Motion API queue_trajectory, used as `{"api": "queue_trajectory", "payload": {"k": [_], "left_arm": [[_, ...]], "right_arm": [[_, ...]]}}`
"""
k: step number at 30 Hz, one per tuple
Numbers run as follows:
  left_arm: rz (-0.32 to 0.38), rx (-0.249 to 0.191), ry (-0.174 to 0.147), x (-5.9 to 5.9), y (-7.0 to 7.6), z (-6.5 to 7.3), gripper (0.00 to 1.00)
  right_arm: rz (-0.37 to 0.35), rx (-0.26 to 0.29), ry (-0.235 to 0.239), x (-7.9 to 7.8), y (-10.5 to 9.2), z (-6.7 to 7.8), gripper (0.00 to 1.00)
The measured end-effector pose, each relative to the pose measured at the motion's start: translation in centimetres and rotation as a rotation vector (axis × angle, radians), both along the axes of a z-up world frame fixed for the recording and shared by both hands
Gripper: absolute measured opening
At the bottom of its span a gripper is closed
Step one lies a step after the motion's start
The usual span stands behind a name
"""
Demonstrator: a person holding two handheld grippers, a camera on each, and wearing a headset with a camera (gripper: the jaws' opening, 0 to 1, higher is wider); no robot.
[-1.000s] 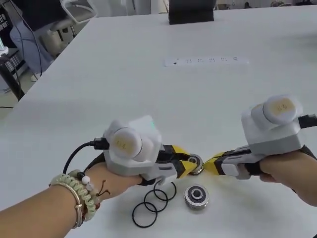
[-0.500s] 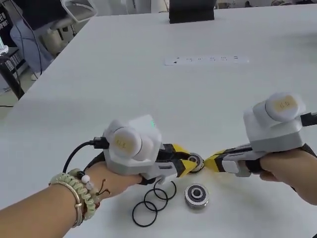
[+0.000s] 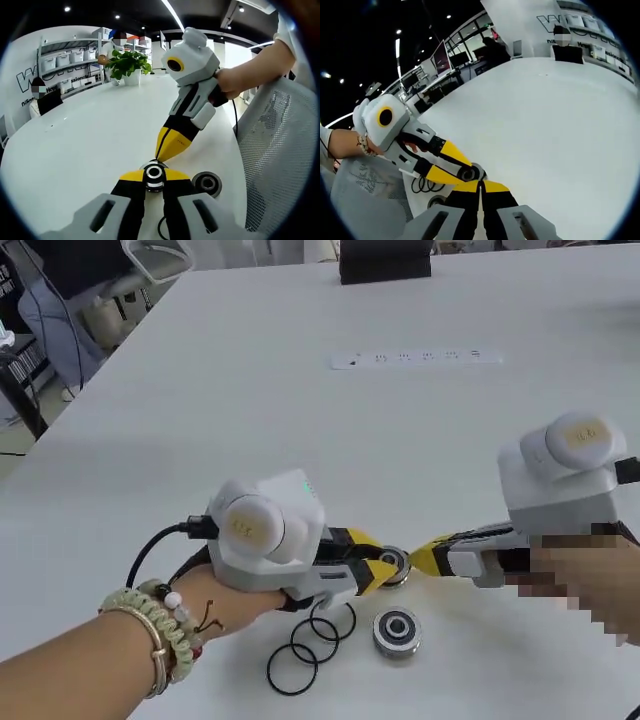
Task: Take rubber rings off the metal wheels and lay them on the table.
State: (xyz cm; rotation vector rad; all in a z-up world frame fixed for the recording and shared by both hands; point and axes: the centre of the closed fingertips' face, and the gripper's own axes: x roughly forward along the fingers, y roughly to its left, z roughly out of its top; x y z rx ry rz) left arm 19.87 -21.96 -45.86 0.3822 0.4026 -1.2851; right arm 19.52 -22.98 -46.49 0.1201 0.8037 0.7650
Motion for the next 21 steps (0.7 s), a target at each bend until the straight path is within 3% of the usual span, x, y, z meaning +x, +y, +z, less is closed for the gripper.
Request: {"api": "queue_trajectory", "payload": {"k": [21], "left_arm": [[0.002, -0.004, -0.010, -0.07, -0.06, 0.08, 0.07]], "right_arm": [[-0.002, -0.002, 0.010, -0.08, 0.26, 0.41, 0.00]]}}
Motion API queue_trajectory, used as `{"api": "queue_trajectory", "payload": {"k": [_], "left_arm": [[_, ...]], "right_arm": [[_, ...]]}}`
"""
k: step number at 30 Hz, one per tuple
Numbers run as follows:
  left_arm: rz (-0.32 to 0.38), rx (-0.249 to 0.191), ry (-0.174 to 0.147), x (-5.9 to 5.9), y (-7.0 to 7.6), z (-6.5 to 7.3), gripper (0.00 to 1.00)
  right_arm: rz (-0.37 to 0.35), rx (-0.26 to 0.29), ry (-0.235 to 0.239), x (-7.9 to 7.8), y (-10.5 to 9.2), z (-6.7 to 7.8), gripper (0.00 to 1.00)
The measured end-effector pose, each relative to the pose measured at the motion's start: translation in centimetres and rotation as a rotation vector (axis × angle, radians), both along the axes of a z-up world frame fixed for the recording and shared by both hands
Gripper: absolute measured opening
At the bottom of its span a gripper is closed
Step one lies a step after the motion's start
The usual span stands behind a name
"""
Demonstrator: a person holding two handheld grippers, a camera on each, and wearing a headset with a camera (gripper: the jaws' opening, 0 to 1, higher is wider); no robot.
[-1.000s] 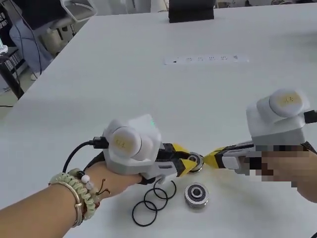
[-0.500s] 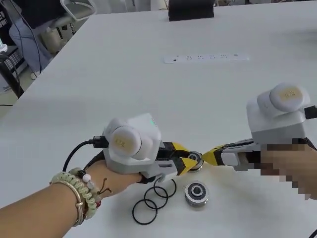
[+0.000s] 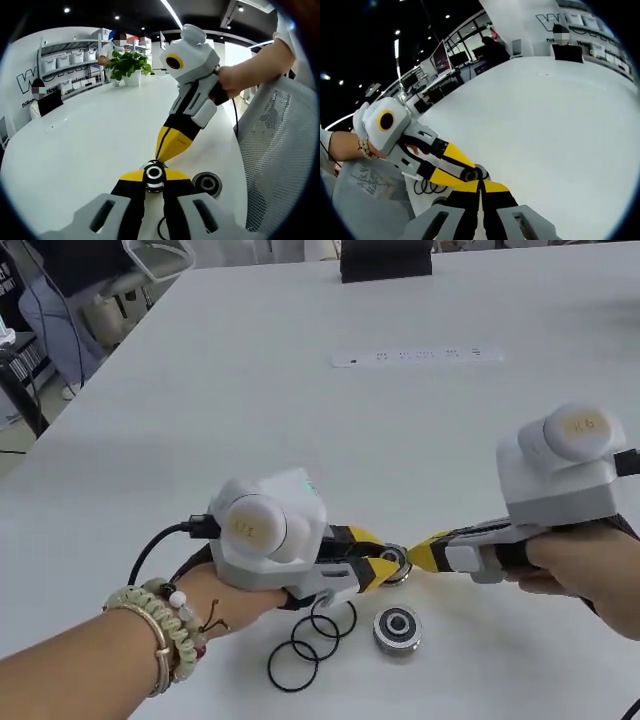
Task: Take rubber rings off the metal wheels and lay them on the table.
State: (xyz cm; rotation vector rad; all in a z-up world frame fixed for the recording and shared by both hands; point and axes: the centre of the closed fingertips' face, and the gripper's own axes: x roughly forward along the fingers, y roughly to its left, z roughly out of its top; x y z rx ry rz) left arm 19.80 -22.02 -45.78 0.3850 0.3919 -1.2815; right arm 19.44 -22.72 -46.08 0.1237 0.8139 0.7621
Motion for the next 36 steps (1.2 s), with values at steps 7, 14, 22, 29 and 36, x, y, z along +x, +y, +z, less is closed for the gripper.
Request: {"api": "queue_trajectory", "payload": {"k": [7, 14, 22, 29, 36], "left_arm": [[0.001, -0.002, -0.001, -0.01, -0.03, 0.00, 0.07], [0.003, -0.004, -0.002, -0.03, -0.03, 0.01, 0.07], [0.005, -0.006, -0.001, -0.02, -0.07, 0.02, 0.08], [0.007, -0.008, 0.000, 0.01, -0.10, 0.01, 0.08], [0.009, -0.011, 0.003, 0.05, -0.11, -0.01, 0.08]], "right_arm": [[0.000, 0.006, 0.003, -0.02, 0.08, 0.10, 0.00], [0.003, 0.008, 0.002, -0.05, 0.20, 0.23, 0.00], [0.006, 0.012, 0.002, -0.06, 0.34, 0.35, 0.00], [0.012, 0.013, -0.001, -0.06, 0.45, 0.42, 0.00], [0.017, 0.016, -0.004, -0.07, 0.61, 0.57, 0.00]]}}
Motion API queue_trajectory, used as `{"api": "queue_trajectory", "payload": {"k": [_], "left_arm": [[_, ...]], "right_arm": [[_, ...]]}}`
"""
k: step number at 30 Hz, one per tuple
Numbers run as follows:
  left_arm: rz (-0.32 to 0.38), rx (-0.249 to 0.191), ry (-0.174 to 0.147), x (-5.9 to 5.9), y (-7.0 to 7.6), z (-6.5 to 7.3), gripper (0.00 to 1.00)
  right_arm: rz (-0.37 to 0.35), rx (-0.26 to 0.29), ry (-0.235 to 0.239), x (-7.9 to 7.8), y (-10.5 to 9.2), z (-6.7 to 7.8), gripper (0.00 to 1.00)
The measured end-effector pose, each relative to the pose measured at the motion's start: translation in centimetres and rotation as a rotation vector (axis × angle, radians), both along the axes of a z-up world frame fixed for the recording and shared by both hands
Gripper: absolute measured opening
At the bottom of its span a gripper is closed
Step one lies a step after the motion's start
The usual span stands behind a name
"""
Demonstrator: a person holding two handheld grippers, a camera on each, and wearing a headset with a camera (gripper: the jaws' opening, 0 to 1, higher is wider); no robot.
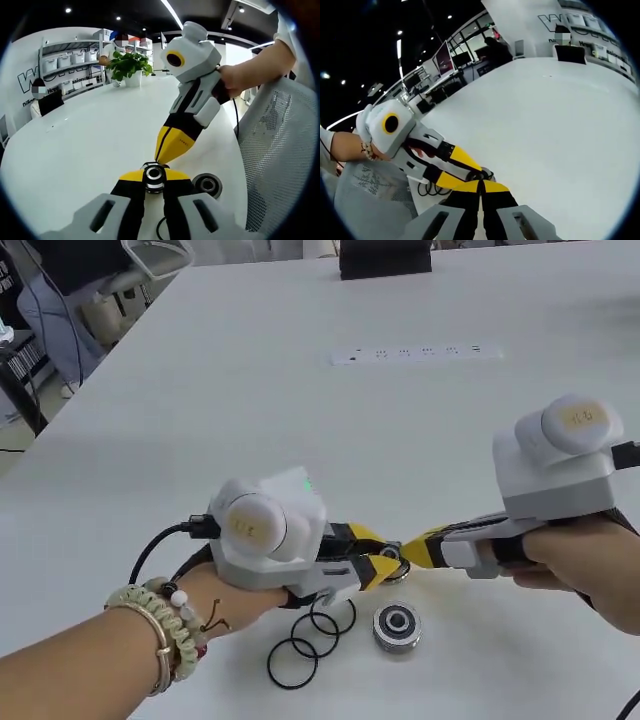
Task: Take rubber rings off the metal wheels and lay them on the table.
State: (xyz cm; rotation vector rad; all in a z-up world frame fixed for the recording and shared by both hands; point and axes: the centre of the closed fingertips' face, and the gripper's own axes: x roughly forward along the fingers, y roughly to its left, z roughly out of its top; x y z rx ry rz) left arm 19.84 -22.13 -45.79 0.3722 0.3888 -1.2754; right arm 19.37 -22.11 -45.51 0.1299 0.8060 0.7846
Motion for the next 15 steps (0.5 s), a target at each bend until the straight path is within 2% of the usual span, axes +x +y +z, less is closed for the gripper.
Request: {"api": "queue_trajectory", "payload": {"k": [9, 13, 14, 15], "left_arm": [[0.006, -0.005, 0.004, 0.0, -0.1, -0.1, 0.08], [0.020, -0.006, 0.008, 0.1, -0.1, -0.1, 0.08], [0.023, -0.006, 0.009, 0.2, -0.2, -0.1, 0.08], [0.027, -0.007, 0.009, 0.2, -0.3, -0.1, 0.08]], "right_arm": [[0.027, 0.025, -0.013, -0.1, 0.8, 0.5, 0.00], [0.014, 0.044, -0.010, 0.1, 0.5, 0.7, 0.00], [-0.004, 0.087, 0.007, 0.1, 0.7, 1.2, 0.00], [-0.006, 0.075, 0.008, 0.2, 0.5, 1.1, 0.00]]}}
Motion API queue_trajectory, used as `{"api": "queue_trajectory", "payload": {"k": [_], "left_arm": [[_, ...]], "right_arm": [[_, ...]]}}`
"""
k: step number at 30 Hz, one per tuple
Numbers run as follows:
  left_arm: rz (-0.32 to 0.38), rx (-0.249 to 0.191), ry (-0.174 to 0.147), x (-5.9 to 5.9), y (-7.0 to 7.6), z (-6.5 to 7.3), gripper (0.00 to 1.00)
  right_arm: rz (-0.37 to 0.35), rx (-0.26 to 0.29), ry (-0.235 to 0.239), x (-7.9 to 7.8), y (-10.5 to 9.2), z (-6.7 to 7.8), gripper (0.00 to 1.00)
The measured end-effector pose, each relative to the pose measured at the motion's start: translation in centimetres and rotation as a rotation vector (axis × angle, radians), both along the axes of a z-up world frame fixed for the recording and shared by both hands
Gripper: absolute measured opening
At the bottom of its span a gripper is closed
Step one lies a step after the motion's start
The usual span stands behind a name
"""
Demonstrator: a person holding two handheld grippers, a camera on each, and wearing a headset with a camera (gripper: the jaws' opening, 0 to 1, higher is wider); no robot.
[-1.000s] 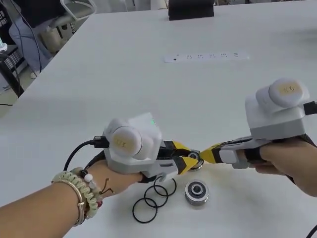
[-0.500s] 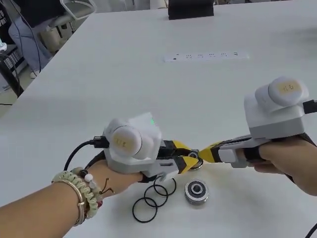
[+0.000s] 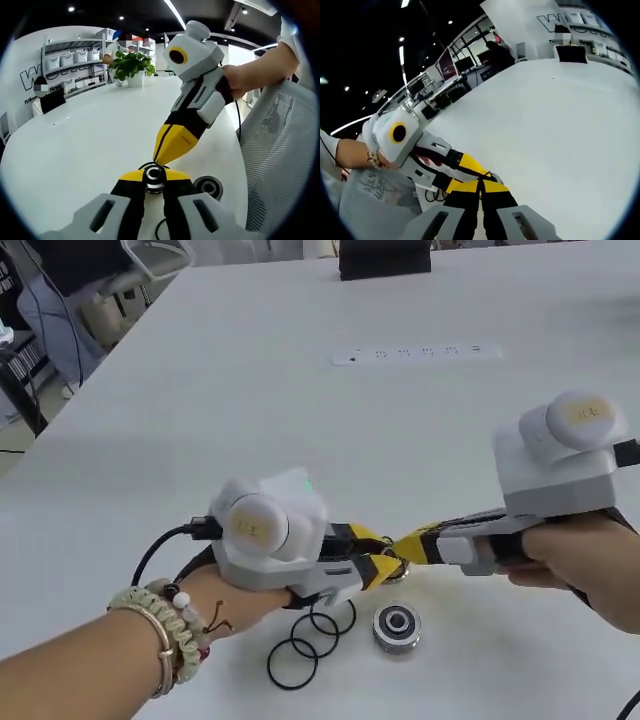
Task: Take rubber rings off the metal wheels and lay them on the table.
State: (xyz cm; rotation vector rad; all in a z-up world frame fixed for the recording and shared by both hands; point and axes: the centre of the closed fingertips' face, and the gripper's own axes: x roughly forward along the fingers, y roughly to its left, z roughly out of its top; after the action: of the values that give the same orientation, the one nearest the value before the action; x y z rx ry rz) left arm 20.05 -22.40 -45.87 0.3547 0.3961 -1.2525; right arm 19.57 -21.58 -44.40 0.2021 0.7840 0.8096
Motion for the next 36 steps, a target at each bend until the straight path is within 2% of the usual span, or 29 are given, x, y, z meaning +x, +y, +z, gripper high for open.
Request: {"api": "queue_trajectory", "payload": {"k": [1, 14, 18, 22, 29, 34, 36], "left_arm": [[0.005, -0.002, 0.000, 0.02, -0.05, -0.01, 0.08], [0.019, -0.005, -0.001, 0.09, -0.49, 0.00, 0.08], [0.021, -0.006, -0.001, 0.09, -0.51, 0.01, 0.08], [0.019, -0.009, -0.004, 0.07, -0.57, 0.03, 0.08], [0.018, -0.019, -0.005, 0.08, -0.65, 0.02, 0.08], [0.015, -0.010, -0.001, 0.11, -0.66, 0.07, 0.08], [0.007, 0.013, 0.006, 0.07, -0.57, 0.11, 0.08]], "right_arm": [[0.005, -0.012, -0.019, 0.04, -0.03, -0.10, 0.00], [0.003, -0.020, -0.021, -0.04, -0.08, -0.18, 0.00], [0.004, -0.016, -0.023, -0.11, -0.01, -0.08, 0.00], [-0.007, 0.013, -0.004, -0.11, -0.11, 0.00, 0.00], [-0.010, 0.006, -0.006, -0.11, -0.08, -0.06, 0.00], [-0.030, -0.012, -0.020, 0.30, -0.50, -0.11, 0.00], [-0.029, -0.029, -0.028, 0.38, -0.74, -0.26, 0.00]]}}
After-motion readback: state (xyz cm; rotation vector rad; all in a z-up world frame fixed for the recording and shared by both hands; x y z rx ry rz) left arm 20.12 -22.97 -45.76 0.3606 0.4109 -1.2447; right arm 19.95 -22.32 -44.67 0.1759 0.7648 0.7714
